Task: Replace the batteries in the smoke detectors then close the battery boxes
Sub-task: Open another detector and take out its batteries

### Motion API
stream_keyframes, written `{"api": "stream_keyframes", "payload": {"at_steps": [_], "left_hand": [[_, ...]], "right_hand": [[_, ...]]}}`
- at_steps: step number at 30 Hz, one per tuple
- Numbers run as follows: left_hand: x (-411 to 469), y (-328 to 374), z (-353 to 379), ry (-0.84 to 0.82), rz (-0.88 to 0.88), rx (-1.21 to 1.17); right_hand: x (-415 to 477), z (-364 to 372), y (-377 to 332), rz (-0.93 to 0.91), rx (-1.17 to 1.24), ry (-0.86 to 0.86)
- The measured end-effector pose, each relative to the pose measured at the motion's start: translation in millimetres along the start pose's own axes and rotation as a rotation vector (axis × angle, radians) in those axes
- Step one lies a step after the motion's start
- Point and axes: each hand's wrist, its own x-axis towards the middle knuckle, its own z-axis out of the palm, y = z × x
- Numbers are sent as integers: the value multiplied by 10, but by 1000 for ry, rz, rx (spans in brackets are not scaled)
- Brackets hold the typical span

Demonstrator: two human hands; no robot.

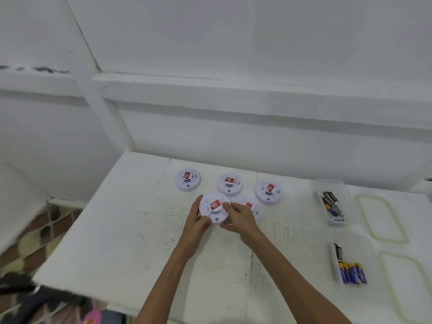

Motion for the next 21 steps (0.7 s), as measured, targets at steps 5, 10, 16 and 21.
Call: {"api": "stream_keyframes", "payload": {"at_steps": [5,10,16,21], "left_hand": [[16,-17,-227,87,8,361],[132,-183,-459,75,-79,402],[217,-309,-501,69,-11,519],[293,-404,-493,92,47,591]], "right_hand": [[129,319,165,29,-184,-25],[122,387,234,-4,-152,15],[134,346,253,-46,-272,14],[105,212,179,-266,-465,46]]}}
